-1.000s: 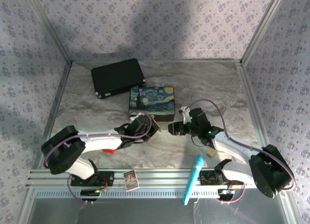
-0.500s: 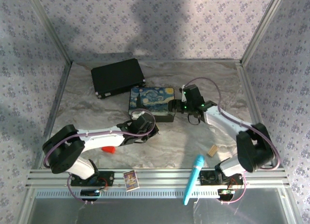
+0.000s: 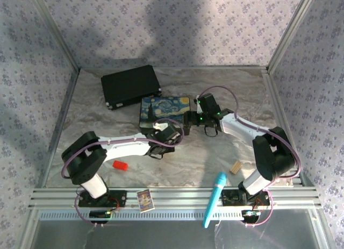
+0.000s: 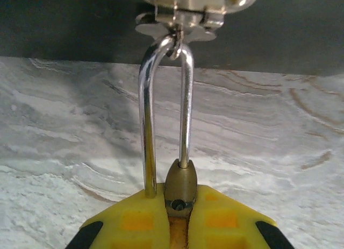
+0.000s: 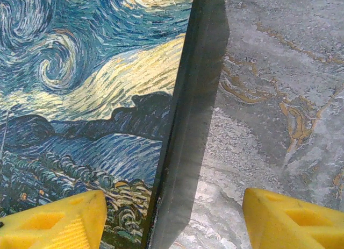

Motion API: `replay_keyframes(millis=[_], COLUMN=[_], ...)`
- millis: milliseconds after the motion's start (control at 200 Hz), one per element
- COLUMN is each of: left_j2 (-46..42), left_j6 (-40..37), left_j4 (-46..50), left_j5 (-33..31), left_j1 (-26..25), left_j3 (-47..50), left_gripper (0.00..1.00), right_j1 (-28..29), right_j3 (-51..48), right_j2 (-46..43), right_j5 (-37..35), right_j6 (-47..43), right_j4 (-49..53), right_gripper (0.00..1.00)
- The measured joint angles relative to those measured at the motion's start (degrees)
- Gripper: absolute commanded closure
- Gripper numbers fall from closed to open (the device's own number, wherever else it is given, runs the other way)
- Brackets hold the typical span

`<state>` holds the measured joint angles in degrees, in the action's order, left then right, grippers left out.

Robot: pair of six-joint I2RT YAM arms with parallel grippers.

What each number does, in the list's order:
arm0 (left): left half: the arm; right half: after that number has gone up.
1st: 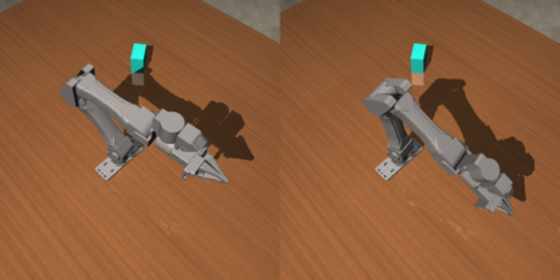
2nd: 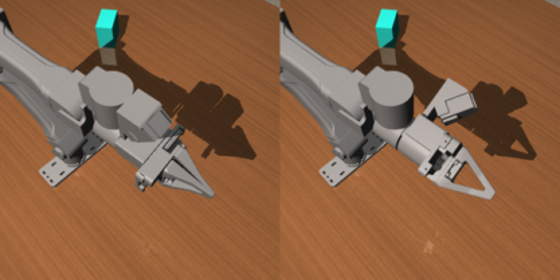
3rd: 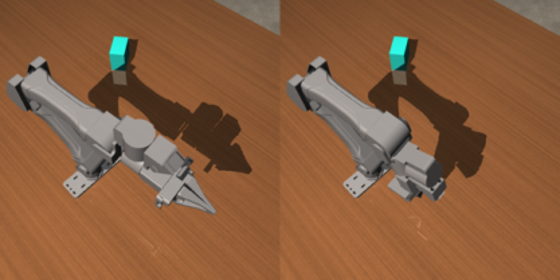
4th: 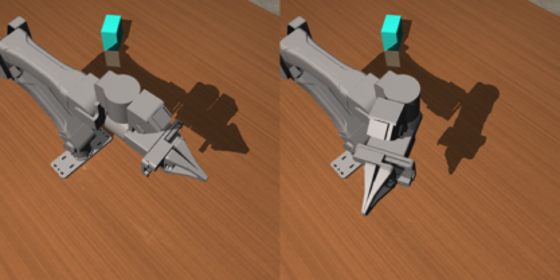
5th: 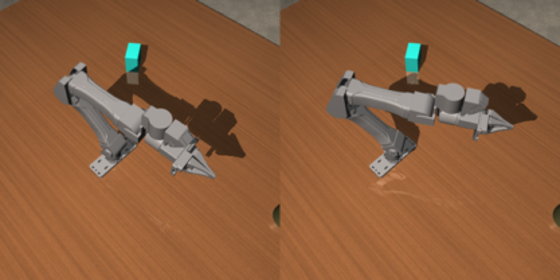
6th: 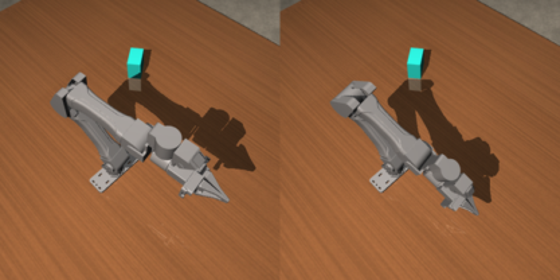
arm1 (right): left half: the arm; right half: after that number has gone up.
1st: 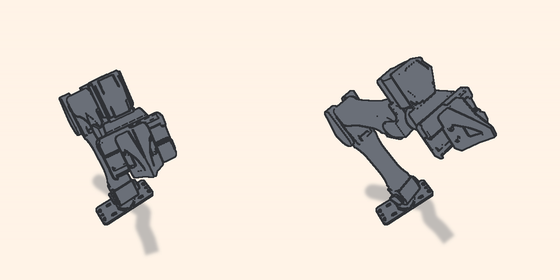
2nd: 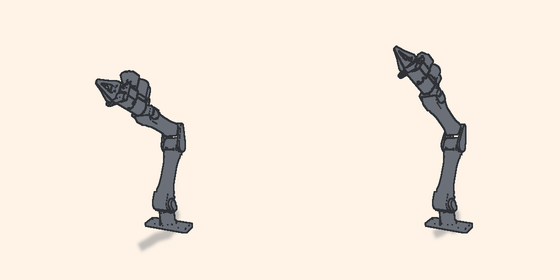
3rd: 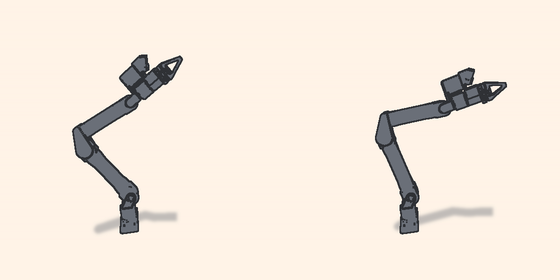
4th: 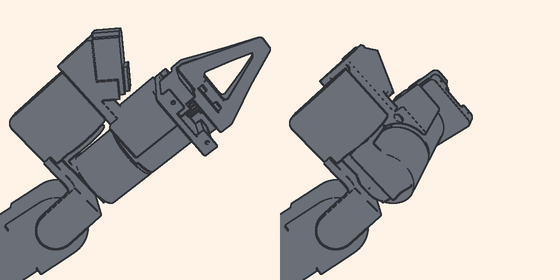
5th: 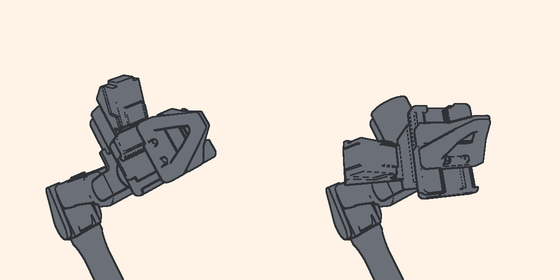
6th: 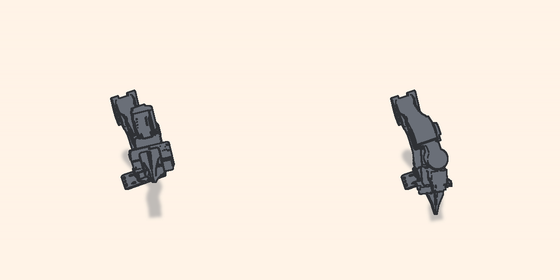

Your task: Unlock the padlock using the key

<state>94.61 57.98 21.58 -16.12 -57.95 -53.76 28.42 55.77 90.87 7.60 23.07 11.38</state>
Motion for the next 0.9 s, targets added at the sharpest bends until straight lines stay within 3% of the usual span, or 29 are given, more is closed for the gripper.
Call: replay_keyframes(millis=[435,650,899], left_j2=[5.7,8.6,11.1], left_j6=[-0.9,-0.3,0.6], left_j4=[9.1,14.7,20.0], left_j5=[-8.2,-12.2,-16.5], left_j1=[-2.6,-5.5,-8.0], left_j3=[-4.7,-7.0,-9.5], left_gripper=[0.72,0.72,0.82], right_j1=[0.0,0.0,-0.5], right_j3=[0.0,0.0,-0.7], right_j2=[1.6,1.9,1.8], right_j5=[2.3,2.3,3.0], right_j6=[0.1,0.3,1.4], right_j4=[-3.0,-3.8,-5.0], right_gripper=[0.32,0.32,0.32])
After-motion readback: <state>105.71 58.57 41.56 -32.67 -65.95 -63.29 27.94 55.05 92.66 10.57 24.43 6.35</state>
